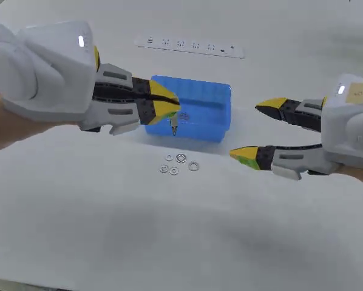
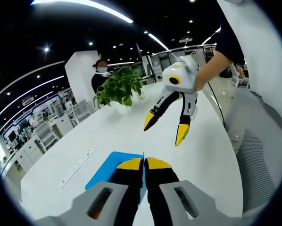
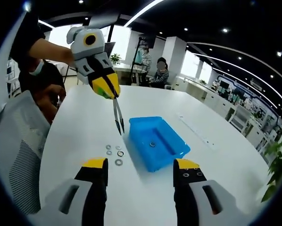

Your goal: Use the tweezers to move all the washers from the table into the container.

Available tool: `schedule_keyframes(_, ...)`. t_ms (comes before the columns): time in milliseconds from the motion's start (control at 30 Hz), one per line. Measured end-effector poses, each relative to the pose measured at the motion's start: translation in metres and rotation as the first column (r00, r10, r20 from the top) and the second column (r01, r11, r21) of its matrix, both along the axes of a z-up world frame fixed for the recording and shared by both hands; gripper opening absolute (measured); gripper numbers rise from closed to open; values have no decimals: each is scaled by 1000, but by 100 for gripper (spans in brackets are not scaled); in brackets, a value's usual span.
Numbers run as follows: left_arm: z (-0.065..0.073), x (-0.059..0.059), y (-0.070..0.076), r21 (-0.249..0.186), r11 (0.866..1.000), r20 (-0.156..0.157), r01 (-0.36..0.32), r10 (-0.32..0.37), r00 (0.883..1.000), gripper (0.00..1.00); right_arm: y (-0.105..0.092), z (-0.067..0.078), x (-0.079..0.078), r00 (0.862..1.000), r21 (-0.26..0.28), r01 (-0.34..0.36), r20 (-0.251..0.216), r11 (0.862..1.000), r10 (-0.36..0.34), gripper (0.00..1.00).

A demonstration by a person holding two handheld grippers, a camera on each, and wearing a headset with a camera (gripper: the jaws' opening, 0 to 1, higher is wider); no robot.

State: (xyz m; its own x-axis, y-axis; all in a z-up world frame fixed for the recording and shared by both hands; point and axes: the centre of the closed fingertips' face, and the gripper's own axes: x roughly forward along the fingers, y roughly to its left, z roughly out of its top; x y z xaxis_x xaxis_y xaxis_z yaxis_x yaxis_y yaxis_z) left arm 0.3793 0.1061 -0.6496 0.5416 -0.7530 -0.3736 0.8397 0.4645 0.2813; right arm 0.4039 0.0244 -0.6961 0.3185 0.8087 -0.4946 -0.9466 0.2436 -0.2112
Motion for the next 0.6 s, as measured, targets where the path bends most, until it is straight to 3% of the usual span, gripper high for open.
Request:
schedule_keyframes(133, -15, -8, -2, 0, 1000, -35, 5, -5, 999, 5, -5, -3, -16, 1000, -1, -5, -16, 1000, 5, 65)
schedule_keyframes(267, -29, -11, -3, 8, 1000, -67, 12, -11, 998, 5, -12, -11, -28, 1000, -35, -6, 10, 999, 6, 69)
schedule_keyframes(400, -38, -13, -6, -3, 1000, -87, 15, -15, 996, 5, -11, -9, -37, 998, 55, 39, -57, 998, -36, 75)
schedule_keyframes(600, -51, -15, -7, -30, 999, -115, 9, -12, 993, 5, -12, -25, -44, 995, 23, 40, -90, 999, -38, 83)
